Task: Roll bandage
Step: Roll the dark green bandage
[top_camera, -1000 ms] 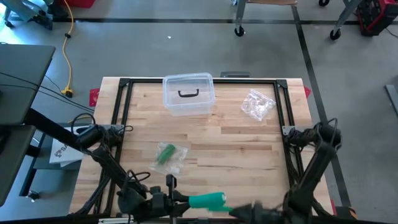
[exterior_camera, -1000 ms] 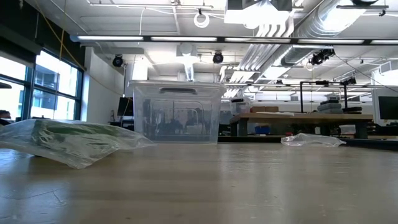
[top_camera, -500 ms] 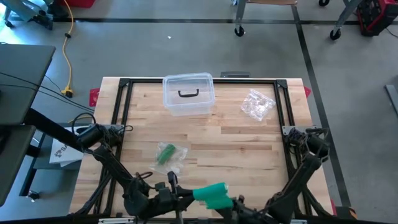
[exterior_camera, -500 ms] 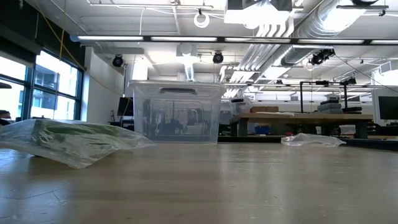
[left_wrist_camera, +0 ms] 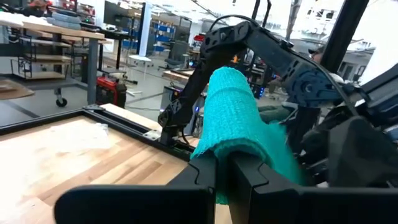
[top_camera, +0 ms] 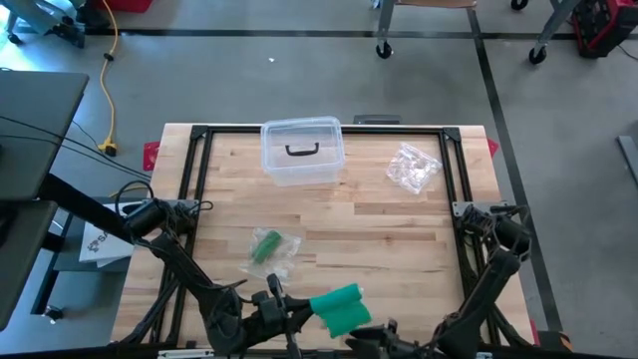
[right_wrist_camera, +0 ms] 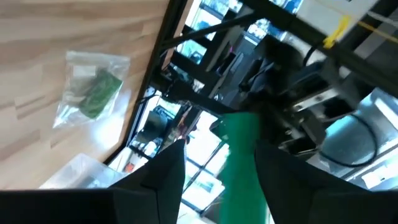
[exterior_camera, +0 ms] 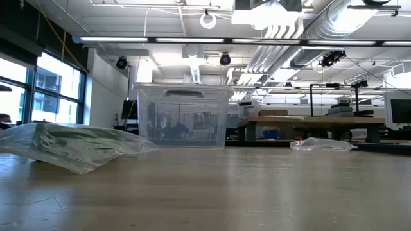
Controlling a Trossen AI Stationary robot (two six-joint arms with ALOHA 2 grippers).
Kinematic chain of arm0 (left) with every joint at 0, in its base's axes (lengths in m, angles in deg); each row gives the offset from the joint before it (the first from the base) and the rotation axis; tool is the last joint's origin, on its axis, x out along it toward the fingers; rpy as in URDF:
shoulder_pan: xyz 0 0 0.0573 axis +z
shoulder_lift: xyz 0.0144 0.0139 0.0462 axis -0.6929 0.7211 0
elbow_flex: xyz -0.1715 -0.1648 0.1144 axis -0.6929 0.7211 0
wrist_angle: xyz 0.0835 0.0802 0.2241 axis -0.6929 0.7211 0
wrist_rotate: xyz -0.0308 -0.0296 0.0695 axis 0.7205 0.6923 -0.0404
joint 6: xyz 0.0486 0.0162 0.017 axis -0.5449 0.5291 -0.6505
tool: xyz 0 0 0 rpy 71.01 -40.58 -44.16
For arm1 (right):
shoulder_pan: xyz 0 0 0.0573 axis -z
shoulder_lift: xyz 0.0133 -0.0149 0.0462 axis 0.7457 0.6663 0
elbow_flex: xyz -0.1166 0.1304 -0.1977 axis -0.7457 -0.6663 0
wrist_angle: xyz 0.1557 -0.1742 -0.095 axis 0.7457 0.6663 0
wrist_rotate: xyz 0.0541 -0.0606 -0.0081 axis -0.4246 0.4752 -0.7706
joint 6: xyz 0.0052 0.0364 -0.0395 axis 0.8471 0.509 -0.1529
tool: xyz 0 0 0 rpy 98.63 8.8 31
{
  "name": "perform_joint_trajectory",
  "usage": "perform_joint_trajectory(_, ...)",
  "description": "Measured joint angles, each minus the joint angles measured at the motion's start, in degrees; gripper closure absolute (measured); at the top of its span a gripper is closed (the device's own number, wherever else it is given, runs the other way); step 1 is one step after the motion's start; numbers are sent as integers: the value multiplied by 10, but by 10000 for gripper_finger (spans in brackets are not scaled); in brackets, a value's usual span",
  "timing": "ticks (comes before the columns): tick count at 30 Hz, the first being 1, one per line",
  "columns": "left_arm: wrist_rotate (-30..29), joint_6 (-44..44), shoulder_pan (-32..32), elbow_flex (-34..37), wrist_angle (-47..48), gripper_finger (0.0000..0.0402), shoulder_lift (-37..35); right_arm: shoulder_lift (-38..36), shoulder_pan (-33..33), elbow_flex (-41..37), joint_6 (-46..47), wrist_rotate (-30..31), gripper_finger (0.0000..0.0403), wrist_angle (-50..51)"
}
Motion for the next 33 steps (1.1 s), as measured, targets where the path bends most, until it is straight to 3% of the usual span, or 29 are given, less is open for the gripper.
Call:
perform_joint_trajectory(5, 9, 7, 2, 0, 0, 396, 0, 0, -8, 0, 8, 0, 222, 0)
perform_joint_trajectory(10, 70, 34, 9, 0, 3, 396, 0, 0, 11, 0, 12, 3, 222, 5)
perform_joint_trajectory(20, 112, 105, 19, 0, 71, 396, 0, 0, 46, 0, -3, 4, 225, 4)
perform_joint_trajectory(24, 107, 115, 19, 0, 86, 396, 0, 0, 46, 0, 40, 4, 267, 4)
perform_joint_trajectory(30, 66, 96, 19, 0, 94, 396, 0, 0, 33, 0, 199, -2, 381, 14)
perform_joint_trajectory(33, 53, 94, 21, 0, 116, 396, 0, 0, 28, 0, 281, -4, 395, 14)
